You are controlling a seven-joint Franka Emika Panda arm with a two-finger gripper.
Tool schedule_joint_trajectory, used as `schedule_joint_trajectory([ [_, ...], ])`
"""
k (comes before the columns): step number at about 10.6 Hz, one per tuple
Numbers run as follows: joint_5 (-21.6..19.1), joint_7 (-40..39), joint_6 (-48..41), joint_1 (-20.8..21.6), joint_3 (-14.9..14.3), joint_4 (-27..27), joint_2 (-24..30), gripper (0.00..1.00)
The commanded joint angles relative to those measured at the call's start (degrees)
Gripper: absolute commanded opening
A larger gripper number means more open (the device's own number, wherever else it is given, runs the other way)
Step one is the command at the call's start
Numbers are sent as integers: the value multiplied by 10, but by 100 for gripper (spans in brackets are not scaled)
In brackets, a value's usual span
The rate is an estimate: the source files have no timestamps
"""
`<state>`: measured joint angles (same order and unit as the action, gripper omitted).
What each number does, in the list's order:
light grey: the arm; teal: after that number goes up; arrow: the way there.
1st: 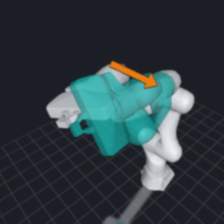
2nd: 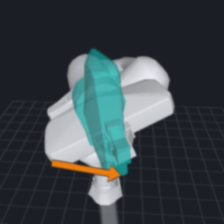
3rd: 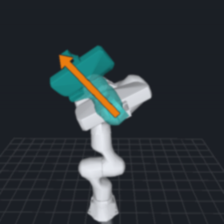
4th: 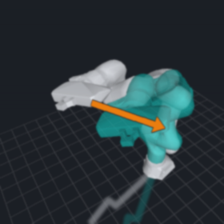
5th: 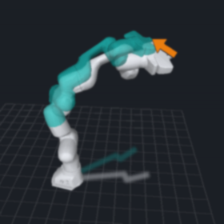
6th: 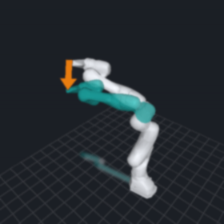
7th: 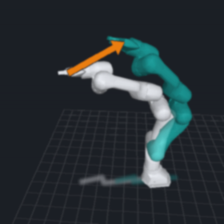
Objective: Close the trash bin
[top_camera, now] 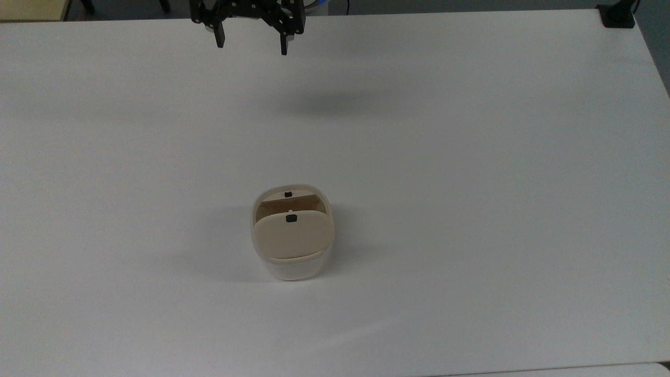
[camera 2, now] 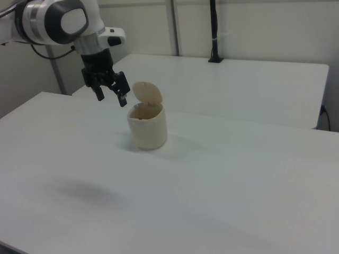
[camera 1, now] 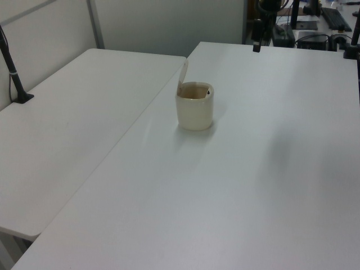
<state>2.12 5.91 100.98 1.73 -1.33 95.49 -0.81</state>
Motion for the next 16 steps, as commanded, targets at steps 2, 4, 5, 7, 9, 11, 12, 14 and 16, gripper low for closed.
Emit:
schedule_joint_trajectory([
  [2, -28, 74, 32, 2, -7, -49, -31, 93],
  [4, -41, 181, 99, 2, -7, -66, -45, 93],
  [5, -40, 250, 144, 3, -6, -67, -54, 93],
  [7, -36, 372, 212, 4, -7, -74, -80, 88],
  [9, -34, 473, 275, 6, -7, -98, -115, 62],
  [11, -37, 534, 349, 10, -7, -100, -132, 10],
  [12, -38, 556, 375, 10, -7, -101, -146, 0],
  [14, -38, 596, 429, 13, -7, -101, -174, 0],
  [16, -37, 624, 481, 32, -9, -102, -207, 0],
])
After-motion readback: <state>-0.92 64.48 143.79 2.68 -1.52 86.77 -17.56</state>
